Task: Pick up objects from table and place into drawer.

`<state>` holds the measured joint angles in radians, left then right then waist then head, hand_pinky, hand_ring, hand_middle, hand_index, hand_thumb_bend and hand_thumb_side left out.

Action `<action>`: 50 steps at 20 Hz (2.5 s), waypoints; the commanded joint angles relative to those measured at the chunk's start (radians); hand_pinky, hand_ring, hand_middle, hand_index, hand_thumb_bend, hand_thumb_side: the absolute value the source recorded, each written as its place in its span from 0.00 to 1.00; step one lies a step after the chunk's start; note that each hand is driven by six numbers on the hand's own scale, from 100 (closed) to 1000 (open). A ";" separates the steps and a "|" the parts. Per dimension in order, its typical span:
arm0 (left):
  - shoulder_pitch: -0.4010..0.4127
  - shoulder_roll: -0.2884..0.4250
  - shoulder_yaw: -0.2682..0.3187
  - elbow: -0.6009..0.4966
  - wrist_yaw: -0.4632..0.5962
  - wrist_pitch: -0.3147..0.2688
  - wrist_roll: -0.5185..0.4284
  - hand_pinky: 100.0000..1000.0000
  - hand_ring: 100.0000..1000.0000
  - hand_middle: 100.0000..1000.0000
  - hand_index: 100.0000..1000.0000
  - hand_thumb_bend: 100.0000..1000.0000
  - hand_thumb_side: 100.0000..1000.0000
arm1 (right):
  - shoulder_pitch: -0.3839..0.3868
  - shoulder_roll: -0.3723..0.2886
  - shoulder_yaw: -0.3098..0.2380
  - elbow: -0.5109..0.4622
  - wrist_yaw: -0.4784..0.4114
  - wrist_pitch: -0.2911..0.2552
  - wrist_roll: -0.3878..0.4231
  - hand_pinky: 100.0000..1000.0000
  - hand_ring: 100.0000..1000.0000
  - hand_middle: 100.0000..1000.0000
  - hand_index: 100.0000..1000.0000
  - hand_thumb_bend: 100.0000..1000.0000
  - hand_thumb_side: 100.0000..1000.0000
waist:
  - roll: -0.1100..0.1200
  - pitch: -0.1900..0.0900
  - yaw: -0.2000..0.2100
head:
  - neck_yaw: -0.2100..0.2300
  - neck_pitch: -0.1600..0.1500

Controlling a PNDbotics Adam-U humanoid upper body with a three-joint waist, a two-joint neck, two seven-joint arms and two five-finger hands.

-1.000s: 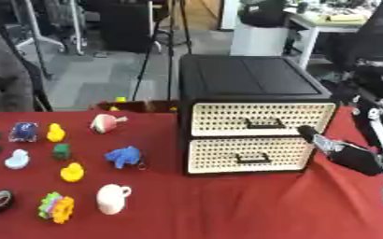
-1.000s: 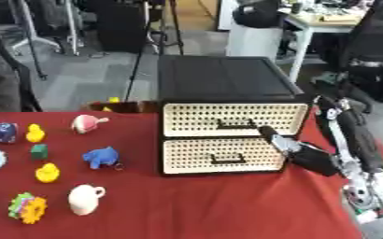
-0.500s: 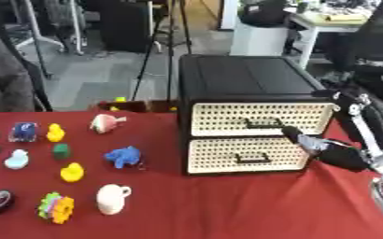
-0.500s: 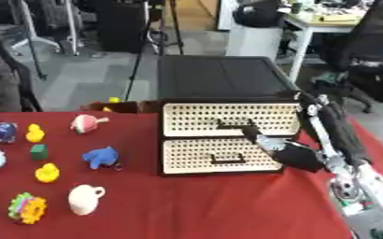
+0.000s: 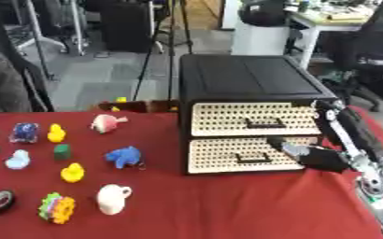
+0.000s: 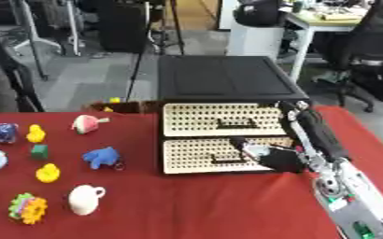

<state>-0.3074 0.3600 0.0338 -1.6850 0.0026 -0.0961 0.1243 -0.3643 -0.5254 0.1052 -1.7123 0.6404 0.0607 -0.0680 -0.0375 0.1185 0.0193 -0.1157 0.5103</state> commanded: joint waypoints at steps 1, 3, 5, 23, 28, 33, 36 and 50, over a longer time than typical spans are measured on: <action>-0.015 0.010 0.002 -0.015 0.000 0.001 -0.002 0.71 0.77 0.86 0.86 1.00 1.00 | -0.022 -0.026 -0.003 0.018 -0.007 -0.003 0.006 0.00 0.00 0.00 0.78 0.64 0.67 | 0.004 -0.009 0.001 | -0.003 -0.012; -0.015 0.009 0.002 -0.015 0.001 0.000 -0.003 0.71 0.77 0.86 0.86 1.00 1.00 | -0.031 -0.018 -0.001 0.036 -0.007 -0.005 0.009 0.00 0.00 0.00 0.78 0.65 0.67 | 0.005 -0.010 0.001 | -0.004 -0.013; -0.015 0.008 0.001 -0.015 0.001 0.001 -0.003 0.71 0.77 0.86 0.86 1.00 1.00 | -0.043 -0.011 0.001 0.054 -0.007 -0.007 0.012 0.00 0.00 0.00 0.78 0.65 0.67 | 0.007 -0.010 0.001 | -0.005 -0.014; -0.016 0.002 -0.001 -0.012 0.004 0.001 -0.006 0.71 0.77 0.86 0.86 1.00 1.00 | -0.123 0.005 0.042 0.184 0.016 -0.043 0.056 0.00 0.00 0.00 0.78 0.65 0.67 | 0.020 -0.010 0.008 | -0.017 -0.014; -0.016 0.001 -0.001 -0.012 0.004 0.001 -0.007 0.71 0.77 0.86 0.86 1.00 1.00 | -0.139 0.010 0.050 0.203 0.024 -0.050 0.066 0.00 0.00 0.00 0.78 0.65 0.67 | 0.022 -0.010 0.009 | -0.020 -0.013; -0.016 0.000 -0.002 -0.012 0.005 0.001 -0.008 0.71 0.77 0.86 0.86 1.00 1.00 | -0.152 0.017 0.056 0.223 0.031 -0.055 0.075 0.00 0.00 0.00 0.78 0.65 0.67 | 0.022 -0.010 0.010 | -0.021 -0.012; -0.016 0.000 -0.002 -0.012 0.006 0.001 -0.008 0.71 0.77 0.86 0.86 1.00 1.00 | -0.158 0.018 0.060 0.234 0.037 -0.059 0.082 0.00 0.00 0.00 0.77 0.65 0.67 | 0.023 -0.010 0.012 | -0.023 -0.011; -0.014 -0.002 -0.002 -0.009 0.010 0.001 -0.008 0.71 0.77 0.86 0.86 1.00 1.00 | -0.165 0.026 0.071 0.263 0.061 -0.069 0.108 0.00 0.00 0.00 0.68 0.65 0.67 | 0.023 -0.008 0.016 | -0.027 -0.009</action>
<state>-0.3085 0.3433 0.0301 -1.6842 0.0084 -0.0945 0.1184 -0.5190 -0.4874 0.1740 -1.4482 0.6935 -0.0071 0.0346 -0.0170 0.1189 0.0353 -0.1408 0.4992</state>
